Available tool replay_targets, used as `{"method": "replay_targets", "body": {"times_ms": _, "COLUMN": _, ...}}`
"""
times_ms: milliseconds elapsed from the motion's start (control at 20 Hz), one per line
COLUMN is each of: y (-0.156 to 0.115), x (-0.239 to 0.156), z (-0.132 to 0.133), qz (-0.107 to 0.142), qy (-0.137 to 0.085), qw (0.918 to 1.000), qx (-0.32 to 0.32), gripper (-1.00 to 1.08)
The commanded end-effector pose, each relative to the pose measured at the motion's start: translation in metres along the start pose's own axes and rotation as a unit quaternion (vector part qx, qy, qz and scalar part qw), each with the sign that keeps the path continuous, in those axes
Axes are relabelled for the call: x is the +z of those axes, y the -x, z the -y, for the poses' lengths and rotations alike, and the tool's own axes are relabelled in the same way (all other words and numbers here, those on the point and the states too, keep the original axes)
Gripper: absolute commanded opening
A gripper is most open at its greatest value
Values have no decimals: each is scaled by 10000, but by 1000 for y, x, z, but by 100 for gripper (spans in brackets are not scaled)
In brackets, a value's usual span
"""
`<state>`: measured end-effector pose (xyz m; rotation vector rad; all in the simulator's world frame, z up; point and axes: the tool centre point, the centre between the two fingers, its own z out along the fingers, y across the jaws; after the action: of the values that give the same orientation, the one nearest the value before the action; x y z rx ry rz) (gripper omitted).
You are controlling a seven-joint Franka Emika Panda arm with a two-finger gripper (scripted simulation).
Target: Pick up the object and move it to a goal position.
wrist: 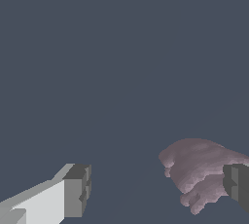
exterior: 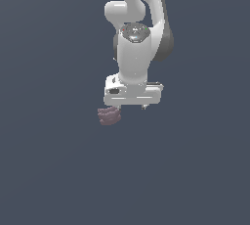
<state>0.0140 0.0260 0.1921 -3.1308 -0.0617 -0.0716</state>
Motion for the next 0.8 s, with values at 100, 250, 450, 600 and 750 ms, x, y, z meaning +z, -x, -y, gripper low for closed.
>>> {"method": "replay_targets", "body": {"times_ms": 100, "y": 0, "x": -1, "z": 0, "qz": -9, "qy": 0, "qw": 10000, "qx": -10, "gripper": 100}}
{"method": "replay_targets", "body": {"times_ms": 250, "y": 0, "x": -1, "z": -1, "qz": -10, "qy": 0, "qw": 10000, "qx": 20, "gripper": 100}}
{"method": "replay_targets", "body": {"times_ms": 450, "y": 1, "x": 1, "z": -3, "qz": -4, "qy": 0, "qw": 9999, "qx": 168, "gripper": 100}}
{"method": "replay_targets", "body": {"times_ms": 600, "y": 2, "x": 3, "z": -6, "qz": 5, "qy": 0, "qw": 9994, "qx": 354, "gripper": 100}}
{"method": "replay_targets", "body": {"times_ms": 750, "y": 3, "x": 5, "z": -10, "qz": 17, "qy": 1, "qw": 9982, "qx": 604, "gripper": 100}}
